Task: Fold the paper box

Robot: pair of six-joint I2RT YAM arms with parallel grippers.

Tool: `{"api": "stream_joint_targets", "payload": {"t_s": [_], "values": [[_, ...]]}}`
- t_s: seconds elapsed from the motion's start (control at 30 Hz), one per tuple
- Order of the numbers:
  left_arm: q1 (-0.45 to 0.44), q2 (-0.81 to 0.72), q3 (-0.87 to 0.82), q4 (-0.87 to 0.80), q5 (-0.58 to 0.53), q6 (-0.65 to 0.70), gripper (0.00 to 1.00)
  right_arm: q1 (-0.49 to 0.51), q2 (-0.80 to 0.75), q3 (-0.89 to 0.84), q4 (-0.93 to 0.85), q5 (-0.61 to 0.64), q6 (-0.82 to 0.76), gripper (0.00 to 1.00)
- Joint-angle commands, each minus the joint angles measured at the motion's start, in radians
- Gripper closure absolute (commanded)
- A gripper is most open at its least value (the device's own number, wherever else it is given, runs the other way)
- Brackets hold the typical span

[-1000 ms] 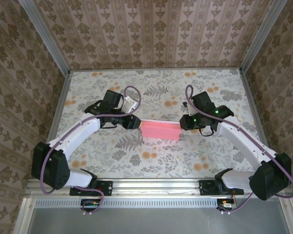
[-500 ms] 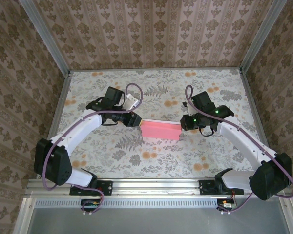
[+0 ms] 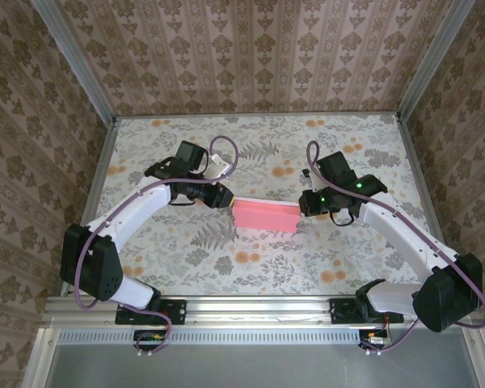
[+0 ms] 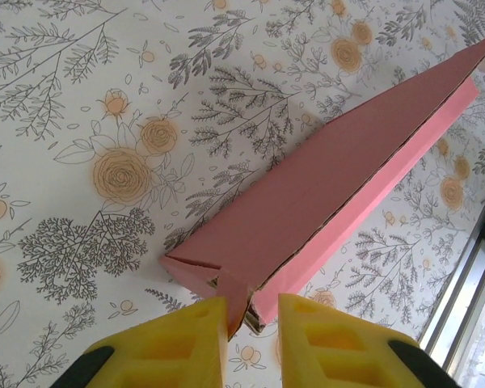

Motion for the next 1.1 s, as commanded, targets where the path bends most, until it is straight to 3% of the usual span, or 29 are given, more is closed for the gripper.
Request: {"api": "stream_joint_targets", "payload": {"t_s": [0.0,0.1,0.33,0.5,1.07], "values": [[0.006,0.006,0.032,-0.026,0.001,0.022,0.81,0.007,0.001,0.012,-0.013,0.021,-0.010,0.92],[0.006,0.006,0.033,-0.021,0.007,0.017,0.87,0.007,0.001,0.007,-0.012,0.019,-0.005,0.92],[0.006,-0.006,0.008,0.017,0.013,-0.011,0.88,0.016,-0.022,-0.023,0.020,0.028,0.040,0.95],[-0.010,-0.025,-0.022,0.045,0.001,-0.065,0.97,0.031,-0.043,-0.045,0.060,0.029,0.087,0.99],[-0.058,-0.054,-0.084,0.066,-0.077,-0.085,1.00,0.071,-0.058,-0.064,0.076,0.088,0.164,1.00]]}}
